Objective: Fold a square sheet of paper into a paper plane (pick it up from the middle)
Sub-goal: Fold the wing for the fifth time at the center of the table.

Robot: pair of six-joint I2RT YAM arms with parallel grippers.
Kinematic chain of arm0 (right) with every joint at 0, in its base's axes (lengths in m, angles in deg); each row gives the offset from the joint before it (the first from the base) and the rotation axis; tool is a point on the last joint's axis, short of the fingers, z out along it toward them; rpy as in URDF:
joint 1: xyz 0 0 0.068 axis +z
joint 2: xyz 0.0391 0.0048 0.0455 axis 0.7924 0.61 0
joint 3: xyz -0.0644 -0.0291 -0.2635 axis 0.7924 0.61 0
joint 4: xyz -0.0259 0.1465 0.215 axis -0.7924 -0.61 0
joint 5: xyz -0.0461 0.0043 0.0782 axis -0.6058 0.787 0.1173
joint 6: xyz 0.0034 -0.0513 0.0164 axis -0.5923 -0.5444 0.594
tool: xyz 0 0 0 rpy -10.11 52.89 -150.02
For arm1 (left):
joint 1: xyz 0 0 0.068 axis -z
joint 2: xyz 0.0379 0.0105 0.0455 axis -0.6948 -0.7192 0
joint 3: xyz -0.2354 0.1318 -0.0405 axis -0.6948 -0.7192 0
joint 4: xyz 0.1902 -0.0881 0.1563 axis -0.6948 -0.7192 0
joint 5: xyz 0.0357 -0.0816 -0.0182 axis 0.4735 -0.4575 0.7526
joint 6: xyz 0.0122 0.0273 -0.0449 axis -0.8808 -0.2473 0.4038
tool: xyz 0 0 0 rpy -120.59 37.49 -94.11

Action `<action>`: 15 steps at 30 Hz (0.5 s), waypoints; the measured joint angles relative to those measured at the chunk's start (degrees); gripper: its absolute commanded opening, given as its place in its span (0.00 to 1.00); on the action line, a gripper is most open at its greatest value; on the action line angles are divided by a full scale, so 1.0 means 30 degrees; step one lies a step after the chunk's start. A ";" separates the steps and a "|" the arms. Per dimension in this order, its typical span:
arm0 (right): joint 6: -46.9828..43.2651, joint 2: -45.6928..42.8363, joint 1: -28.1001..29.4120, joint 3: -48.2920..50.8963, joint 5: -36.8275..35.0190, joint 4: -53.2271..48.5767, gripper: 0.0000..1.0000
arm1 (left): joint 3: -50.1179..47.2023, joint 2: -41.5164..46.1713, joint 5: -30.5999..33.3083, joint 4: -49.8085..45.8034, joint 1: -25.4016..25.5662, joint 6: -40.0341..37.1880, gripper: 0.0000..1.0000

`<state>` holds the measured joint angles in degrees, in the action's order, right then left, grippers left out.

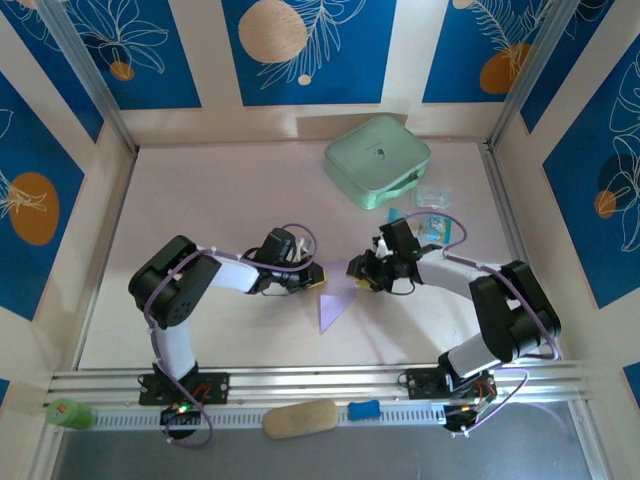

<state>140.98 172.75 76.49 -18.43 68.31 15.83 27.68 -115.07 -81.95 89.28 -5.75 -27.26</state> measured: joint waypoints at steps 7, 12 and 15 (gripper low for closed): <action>-0.0991 0.2186 -0.0306 -0.1698 -0.0015 -0.0408 0.39 | -0.0015 0.0000 0.0000 0.0015 0.0000 0.0000 0.00; -0.1515 0.3162 -0.0306 -0.2477 -0.0175 -0.0940 0.39 | -0.0051 0.0000 -0.0007 0.0087 0.0000 -0.0007 0.00; -0.1705 0.3461 -0.0306 -0.2630 -0.0211 -0.1013 0.39 | -0.0080 0.0000 0.0000 0.0160 0.0000 0.0000 0.00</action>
<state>135.86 183.13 75.57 -26.32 67.68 12.79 27.44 -115.07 -81.95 89.76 -5.75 -27.26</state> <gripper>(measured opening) 0.390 0.041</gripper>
